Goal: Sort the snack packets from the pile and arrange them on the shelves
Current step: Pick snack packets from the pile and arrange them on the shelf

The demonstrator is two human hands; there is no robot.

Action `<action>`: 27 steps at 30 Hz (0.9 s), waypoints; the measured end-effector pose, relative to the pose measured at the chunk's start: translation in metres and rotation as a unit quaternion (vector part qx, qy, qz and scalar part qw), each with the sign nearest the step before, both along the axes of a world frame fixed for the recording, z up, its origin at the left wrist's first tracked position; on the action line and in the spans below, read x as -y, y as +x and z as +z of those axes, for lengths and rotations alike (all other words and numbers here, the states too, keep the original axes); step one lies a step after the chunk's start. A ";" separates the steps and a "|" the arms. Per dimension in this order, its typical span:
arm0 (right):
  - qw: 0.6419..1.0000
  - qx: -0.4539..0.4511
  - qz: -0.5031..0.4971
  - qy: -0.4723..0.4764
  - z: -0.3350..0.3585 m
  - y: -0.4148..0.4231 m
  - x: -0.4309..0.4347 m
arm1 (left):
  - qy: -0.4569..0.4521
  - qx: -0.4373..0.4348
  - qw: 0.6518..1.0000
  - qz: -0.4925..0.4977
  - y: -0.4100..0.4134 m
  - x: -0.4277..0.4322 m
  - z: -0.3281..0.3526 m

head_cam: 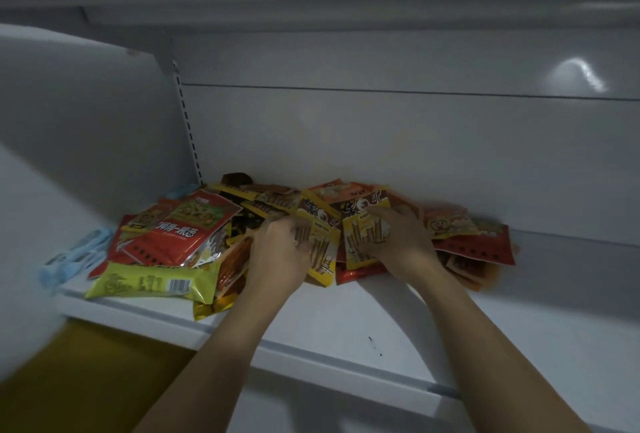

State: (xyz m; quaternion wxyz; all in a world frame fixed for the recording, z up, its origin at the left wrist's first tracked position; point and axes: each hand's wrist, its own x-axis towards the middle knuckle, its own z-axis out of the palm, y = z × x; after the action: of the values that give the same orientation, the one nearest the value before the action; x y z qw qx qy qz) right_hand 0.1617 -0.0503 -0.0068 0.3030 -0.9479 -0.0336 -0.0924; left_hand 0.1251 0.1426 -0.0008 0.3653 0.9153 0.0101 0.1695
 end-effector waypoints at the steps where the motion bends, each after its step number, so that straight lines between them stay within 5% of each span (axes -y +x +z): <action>1: 1.000 0.000 0.007 0.007 0.000 -0.001 -0.001 | -0.009 -0.010 1.000 -0.006 -0.002 -0.002 0.001; 13: 0.995 0.051 0.054 0.065 -0.003 -0.021 0.001 | -0.057 -0.020 0.998 -0.034 -0.012 -0.012 0.003; 27: 0.970 0.141 -0.110 0.164 -0.016 -0.073 0.043 | -0.199 0.021 0.971 -0.134 -0.003 0.044 -0.031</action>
State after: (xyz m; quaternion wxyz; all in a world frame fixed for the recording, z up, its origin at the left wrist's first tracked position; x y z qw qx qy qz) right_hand 0.0887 -0.0930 -0.0229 0.4343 -0.8607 0.0437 -0.2620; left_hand 0.1224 0.0990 -0.0322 0.5594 0.8136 -0.0868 0.1327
